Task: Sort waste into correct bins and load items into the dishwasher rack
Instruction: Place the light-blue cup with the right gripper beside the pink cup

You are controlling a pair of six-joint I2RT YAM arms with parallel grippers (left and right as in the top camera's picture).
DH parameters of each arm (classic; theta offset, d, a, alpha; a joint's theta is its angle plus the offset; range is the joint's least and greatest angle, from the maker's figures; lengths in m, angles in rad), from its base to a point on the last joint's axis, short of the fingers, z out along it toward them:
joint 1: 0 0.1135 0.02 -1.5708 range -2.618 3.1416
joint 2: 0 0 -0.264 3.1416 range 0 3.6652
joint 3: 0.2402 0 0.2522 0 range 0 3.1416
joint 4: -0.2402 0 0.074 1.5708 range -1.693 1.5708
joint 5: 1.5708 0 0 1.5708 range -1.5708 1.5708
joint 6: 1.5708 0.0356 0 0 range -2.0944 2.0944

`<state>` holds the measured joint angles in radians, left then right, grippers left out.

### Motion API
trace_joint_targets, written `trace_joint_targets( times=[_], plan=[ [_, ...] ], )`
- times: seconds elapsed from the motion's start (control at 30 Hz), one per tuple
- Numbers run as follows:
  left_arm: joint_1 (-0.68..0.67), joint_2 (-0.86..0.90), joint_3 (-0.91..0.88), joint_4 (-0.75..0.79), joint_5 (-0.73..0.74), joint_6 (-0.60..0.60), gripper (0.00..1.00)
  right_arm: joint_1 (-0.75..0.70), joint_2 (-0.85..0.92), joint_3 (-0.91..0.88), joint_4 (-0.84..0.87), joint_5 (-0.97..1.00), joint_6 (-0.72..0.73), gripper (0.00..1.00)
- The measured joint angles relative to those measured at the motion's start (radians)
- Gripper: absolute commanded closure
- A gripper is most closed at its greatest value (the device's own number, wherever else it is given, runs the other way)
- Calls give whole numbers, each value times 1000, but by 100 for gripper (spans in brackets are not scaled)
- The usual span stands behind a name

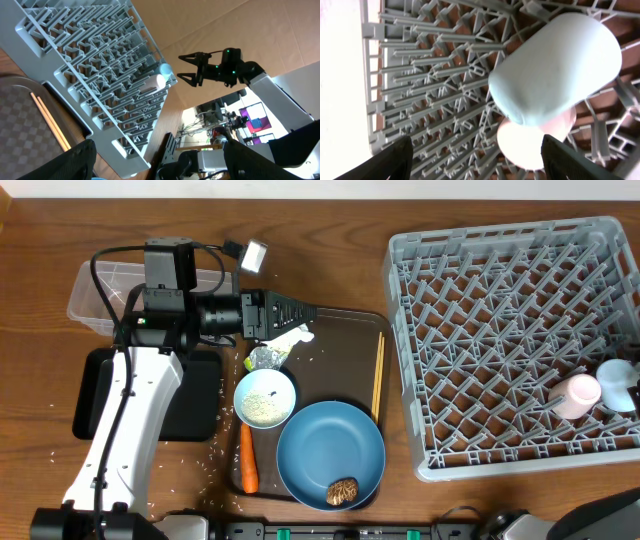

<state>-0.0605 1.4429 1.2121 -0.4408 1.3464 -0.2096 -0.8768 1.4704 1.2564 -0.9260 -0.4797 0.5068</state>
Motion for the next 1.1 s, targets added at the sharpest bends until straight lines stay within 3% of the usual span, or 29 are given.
trace_joint_targets(
  times=[0.1, 0.37, 0.53, 1.1],
  plan=[
    [0, 0, 0, 0, 0, 0, 18, 7, -17, 3, -39, 9, -19, 34],
    [0, 0, 0, 0, -1, 0, 18, 103, -21, 3, -57, 95, -93, 75],
    [0, 0, 0, -5, -5, 0, 18, 161, -21, 3, -5, 216, -51, 95],
    [0, 0, 0, -22, -11, 0, 18, 153, 59, 3, -19, 485, 54, 99]
  ],
)
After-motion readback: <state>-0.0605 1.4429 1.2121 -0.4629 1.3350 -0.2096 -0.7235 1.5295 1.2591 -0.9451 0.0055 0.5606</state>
